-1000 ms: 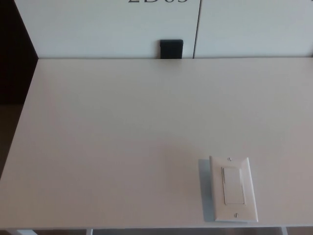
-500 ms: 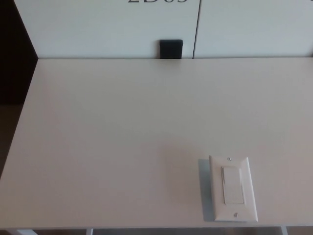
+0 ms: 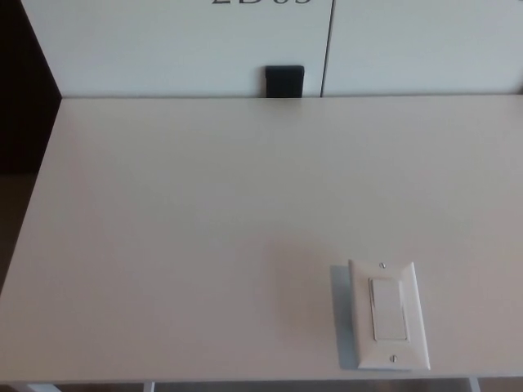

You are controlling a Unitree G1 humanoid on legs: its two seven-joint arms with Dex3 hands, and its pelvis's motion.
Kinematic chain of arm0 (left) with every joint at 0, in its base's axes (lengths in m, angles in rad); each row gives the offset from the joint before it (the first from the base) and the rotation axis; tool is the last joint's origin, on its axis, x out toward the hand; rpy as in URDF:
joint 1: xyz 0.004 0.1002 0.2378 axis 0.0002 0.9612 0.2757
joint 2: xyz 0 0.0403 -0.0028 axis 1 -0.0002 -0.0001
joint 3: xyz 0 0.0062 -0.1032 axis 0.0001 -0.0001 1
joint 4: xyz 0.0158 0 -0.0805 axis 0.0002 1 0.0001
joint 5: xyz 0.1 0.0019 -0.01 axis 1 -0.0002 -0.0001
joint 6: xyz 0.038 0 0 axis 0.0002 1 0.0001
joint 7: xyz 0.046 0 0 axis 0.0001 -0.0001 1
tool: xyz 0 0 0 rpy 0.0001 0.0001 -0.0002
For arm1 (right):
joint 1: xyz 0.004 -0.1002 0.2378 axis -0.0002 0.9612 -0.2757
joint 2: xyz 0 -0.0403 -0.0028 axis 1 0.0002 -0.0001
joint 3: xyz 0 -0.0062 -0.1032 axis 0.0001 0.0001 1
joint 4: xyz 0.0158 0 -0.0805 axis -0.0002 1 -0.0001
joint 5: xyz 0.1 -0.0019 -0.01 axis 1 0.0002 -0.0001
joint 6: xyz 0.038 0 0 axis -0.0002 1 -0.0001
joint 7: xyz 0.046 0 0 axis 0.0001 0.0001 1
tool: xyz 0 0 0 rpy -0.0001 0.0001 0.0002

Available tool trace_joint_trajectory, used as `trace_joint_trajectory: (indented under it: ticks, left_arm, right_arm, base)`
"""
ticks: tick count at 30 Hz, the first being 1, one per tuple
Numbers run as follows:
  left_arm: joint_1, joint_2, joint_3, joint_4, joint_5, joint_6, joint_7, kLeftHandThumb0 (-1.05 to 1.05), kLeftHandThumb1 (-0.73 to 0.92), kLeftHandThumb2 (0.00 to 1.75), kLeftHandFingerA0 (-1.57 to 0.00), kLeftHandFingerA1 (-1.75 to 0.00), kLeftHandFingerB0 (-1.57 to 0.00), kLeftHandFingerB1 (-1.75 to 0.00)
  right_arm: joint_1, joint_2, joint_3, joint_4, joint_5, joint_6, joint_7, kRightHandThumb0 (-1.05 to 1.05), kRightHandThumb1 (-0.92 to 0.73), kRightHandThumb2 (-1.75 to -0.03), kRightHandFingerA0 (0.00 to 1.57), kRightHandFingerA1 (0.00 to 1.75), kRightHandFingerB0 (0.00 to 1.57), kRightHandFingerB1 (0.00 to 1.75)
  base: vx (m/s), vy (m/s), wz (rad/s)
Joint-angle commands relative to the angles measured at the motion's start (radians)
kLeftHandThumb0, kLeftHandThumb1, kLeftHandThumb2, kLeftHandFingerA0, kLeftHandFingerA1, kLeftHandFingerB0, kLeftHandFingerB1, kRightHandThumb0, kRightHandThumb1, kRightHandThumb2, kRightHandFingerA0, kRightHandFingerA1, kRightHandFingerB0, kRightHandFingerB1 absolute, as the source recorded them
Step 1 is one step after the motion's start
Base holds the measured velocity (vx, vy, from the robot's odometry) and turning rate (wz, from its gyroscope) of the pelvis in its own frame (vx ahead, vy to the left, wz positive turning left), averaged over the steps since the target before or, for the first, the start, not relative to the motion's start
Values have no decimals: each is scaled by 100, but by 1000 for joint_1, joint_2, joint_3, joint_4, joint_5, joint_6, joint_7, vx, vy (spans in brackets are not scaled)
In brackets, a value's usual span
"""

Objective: The robot walk towards a table in front and then clicks the light switch button using the right hand's index finger

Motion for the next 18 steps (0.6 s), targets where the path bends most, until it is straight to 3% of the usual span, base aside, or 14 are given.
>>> trace_joint_trajectory:
  ticks: [1,7,8,9,10,11,13,14,17,18]
  left_arm:
    - [-10,19,35,52,-25,-35,2,-68,45,76,-30,-109,-34,-76]
    - [-57,27,49,143,-16,-76,9,-68,46,77,-31,-110,-33,-77]
    - [-60,31,46,154,-6,-79,15,-68,46,77,-31,-108,-33,-77]
    - [-66,31,45,162,-4,-80,17,-68,45,78,-31,-111,-32,-78]
    - [-71,29,45,165,-6,-80,18,-68,45,78,-31,-111,-32,-78]
    - [-75,28,40,168,-1,-80,21,-71,37,101,-45,-89,-35,-71]
    - [-56,33,26,170,16,-94,27,-71,38,101,-44,-88,-35,-71]
    - [-58,34,24,171,17,-97,27,-68,44,76,-32,-110,-34,-77]
    - [-66,34,20,169,13,-89,24,-69,46,75,-31,-110,-33,-76]
    - [-55,37,16,160,17,-86,23,-69,36,98,-42,-86,-34,-70]
  right_arm:
    - [-102,29,27,163,157,-9,126,-68,-66,-60,25,33,23,28]
    - [-115,26,43,215,183,-52,115,-65,-66,-60,30,36,23,28]
    - [-106,24,39,235,208,-72,125,-68,-54,-85,26,48,20,42]
    - [-103,22,35,244,228,-76,136,-65,-65,-60,31,37,26,30]
    - [-104,22,31,243,242,-71,148,-65,-65,-60,31,37,26,30]
    - [-101,20,20,250,263,-63,163,-67,-64,-60,29,35,27,30]
    - [-93,13,16,308,282,-86,168,-71,-64,-60,28,35,27,30]
    - [-98,14,15,327,287,-91,168,-69,-64,-60,30,35,28,30]
    - [-92,13,10,302,303,-86,182,-66,-65,-59,28,34,27,30]
    - [-74,12,8,285,314,-85,191,-67,-65,-60,28,34,27,30]
  base:
    - [0,0,0]
    - [0,0,0]
    - [0,0,0]
    - [0,0,0]
    - [0,0,0]
    - [0,0,0]
    - [0,0,0]
    - [0,0,0]
    - [0,0,0]
    - [0,0,0]
